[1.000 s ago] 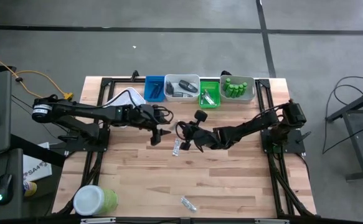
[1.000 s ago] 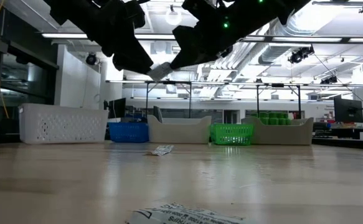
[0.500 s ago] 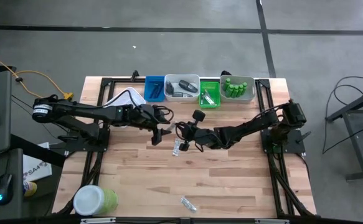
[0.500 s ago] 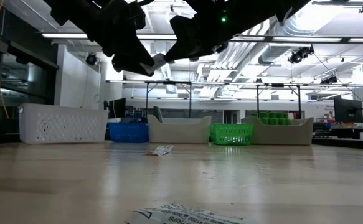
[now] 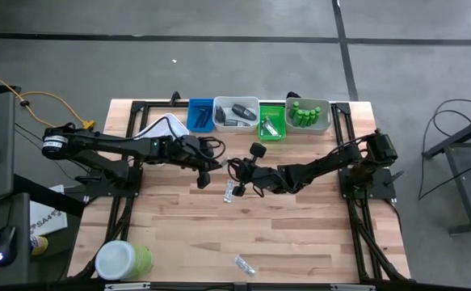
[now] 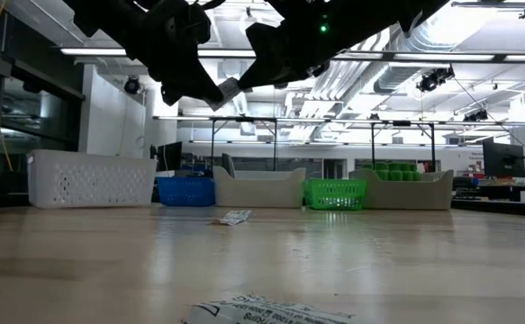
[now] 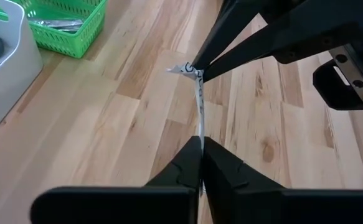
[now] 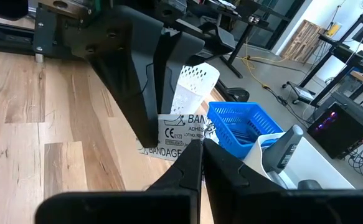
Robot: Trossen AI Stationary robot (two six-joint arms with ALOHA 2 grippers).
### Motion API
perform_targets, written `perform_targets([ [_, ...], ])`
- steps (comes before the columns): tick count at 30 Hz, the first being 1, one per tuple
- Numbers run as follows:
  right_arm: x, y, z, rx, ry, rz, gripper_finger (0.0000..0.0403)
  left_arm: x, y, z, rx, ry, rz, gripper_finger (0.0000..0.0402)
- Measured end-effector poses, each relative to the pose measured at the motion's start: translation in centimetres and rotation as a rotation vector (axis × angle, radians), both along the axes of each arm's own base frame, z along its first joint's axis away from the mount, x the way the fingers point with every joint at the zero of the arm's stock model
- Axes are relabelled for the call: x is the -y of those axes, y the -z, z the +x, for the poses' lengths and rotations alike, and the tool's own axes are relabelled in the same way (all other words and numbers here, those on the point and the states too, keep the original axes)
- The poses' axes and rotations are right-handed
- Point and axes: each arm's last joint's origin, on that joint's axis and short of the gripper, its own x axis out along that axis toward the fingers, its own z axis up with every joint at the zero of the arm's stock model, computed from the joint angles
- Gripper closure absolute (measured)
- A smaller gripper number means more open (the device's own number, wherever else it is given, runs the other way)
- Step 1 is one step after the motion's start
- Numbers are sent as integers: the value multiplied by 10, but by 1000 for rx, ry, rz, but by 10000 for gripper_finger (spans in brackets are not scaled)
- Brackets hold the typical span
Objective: Pick & Place Travel size toiletries
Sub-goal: Put the bandage pack into the left white bin
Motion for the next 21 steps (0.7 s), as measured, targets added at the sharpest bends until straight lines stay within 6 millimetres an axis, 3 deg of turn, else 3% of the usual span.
perform_targets([
  [11,-2,0,0,0,-14,4,382,0,1,0,-7,5,4,399],
  [14,-3,0,0,16,-26,42,345,0,1,-1,-14,6,5,400],
  [21,-4,-15,-12,44,48,118,216,-2,6,-11,-123,-49,60,400],
])
